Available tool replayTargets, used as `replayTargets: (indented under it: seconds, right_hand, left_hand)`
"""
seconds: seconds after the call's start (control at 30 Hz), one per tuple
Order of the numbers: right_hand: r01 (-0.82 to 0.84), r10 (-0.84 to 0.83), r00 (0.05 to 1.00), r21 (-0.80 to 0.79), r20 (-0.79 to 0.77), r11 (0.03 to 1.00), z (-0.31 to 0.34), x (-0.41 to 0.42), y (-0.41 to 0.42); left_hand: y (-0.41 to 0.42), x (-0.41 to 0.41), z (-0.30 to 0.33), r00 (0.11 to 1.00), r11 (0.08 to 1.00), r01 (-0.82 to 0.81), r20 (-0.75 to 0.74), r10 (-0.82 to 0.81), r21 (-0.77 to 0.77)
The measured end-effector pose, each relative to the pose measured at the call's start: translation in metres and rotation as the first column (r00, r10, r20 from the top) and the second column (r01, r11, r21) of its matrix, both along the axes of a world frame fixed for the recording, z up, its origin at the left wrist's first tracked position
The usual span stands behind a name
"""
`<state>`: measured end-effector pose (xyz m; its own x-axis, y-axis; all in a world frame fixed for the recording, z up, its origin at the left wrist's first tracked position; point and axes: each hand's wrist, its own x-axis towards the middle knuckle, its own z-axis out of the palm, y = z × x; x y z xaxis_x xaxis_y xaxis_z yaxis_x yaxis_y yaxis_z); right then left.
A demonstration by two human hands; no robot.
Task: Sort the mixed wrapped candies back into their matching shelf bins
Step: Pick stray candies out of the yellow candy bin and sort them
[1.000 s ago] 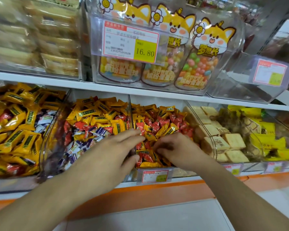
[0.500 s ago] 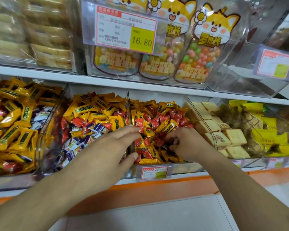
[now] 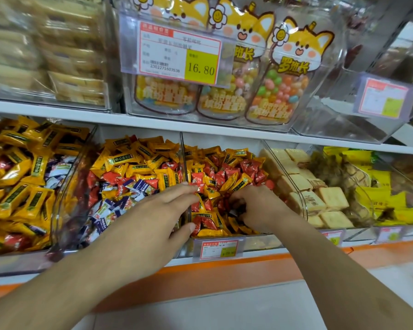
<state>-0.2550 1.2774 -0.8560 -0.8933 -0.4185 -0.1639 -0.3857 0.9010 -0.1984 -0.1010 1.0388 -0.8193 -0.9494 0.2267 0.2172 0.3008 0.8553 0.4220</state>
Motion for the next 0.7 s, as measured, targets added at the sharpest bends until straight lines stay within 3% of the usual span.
replayTargets:
  seconds: [0.17, 0.37, 0.43, 0.57, 0.7]
  right_hand:
    - [-0.004, 0.004, 0.998, 0.008, -0.055, 1.0, -0.002, 0.003, 0.001]
    - [0.101, -0.106, 0.994, -0.312, 0.002, 0.945, 0.019, 0.014, 0.012]
    - [0.163, -0.153, 0.986, -0.48, 0.06, 0.862, 0.035, 0.023, 0.014]
    - [0.254, -0.168, 0.967, -0.767, 0.191, 0.59, 0.062, 0.039, 0.012]
    - [0.24, -0.116, 0.971, -0.819, 0.211, 0.521, 0.077, 0.061, -0.005]
  left_hand:
    - [0.0, 0.001, -0.001, 1.0, 1.0, 0.007, 0.009, -0.007, 0.0]
    - [-0.004, -0.001, -0.006, 1.0, 1.0, 0.005, 0.005, -0.005, -0.005]
    - [-0.004, -0.002, -0.007, 1.0, 1.0, -0.001, -0.004, 0.001, -0.003]
    - [-0.001, -0.002, -0.005, 0.999, 0.996, -0.036, -0.014, 0.037, 0.082]
    - [0.002, 0.0, 0.001, 0.992, 0.967, -0.112, -0.039, 0.124, 0.227]
